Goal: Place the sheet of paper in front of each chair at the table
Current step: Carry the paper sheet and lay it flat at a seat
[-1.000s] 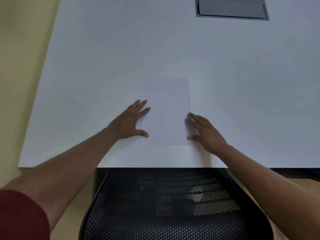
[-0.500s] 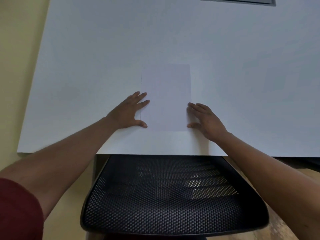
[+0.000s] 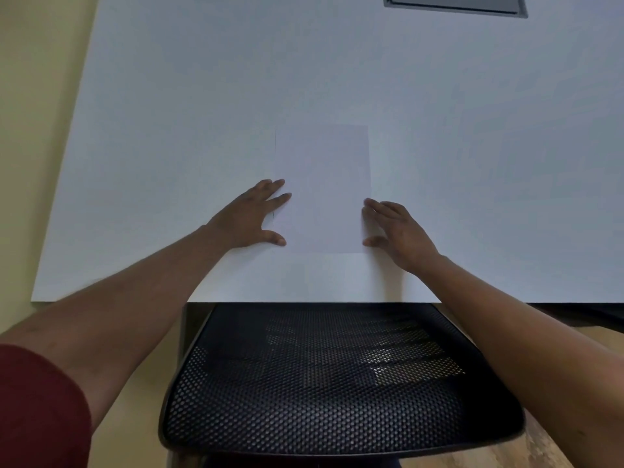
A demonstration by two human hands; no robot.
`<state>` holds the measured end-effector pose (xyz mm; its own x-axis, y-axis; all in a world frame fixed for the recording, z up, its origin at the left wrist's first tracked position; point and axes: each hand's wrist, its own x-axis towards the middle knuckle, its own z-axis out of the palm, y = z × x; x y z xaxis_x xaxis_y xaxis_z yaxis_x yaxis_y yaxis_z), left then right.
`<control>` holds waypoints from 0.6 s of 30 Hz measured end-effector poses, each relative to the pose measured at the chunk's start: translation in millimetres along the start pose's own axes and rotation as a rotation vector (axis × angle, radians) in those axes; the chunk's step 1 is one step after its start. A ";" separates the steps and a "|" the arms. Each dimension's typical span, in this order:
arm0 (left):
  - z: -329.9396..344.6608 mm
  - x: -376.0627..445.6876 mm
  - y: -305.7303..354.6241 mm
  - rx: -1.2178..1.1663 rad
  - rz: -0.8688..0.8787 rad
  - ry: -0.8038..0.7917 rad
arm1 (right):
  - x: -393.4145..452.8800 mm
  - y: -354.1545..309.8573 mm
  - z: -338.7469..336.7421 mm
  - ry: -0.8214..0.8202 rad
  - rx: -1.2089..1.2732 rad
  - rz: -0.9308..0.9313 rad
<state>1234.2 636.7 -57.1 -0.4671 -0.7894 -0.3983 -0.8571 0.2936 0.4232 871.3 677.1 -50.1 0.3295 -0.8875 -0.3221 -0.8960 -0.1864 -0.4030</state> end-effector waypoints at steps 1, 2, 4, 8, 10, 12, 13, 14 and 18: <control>-0.4 -0.3 0.6 0.000 -0.002 0.000 | 0.0 -0.7 -0.4 0.001 0.001 0.006; -0.6 -0.2 0.5 -0.005 0.000 -0.003 | 0.1 -1.3 -1.1 -0.001 0.005 0.008; -0.9 -0.9 1.3 -0.016 -0.002 -0.005 | -1.1 -3.7 -1.3 -0.003 0.006 0.008; -2.6 -7.5 6.1 -0.064 0.004 0.006 | -7.1 -10.6 -7.6 0.041 0.061 0.015; -6.3 -12.9 14.2 -0.088 0.015 0.063 | -10.9 -13.9 -15.7 0.118 0.060 0.046; -8.2 -16.8 22.5 -0.056 0.065 0.130 | -13.0 -18.4 -24.8 0.182 0.058 0.060; -13.4 -19.9 30.7 -0.015 0.091 0.191 | -17.3 -24.1 -34.5 0.224 0.047 0.067; -17.2 -21.1 38.3 0.045 0.120 0.238 | -20.0 -30.0 -44.9 0.257 0.029 0.055; -31.7 -19.6 79.2 0.201 0.143 0.471 | -28.3 -53.8 -74.4 0.416 -0.059 0.029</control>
<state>1182.4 658.3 10.0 -0.4737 -0.8770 0.0804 -0.8385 0.4770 0.2635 888.0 680.9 44.4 0.1664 -0.9850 0.0458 -0.9228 -0.1719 -0.3447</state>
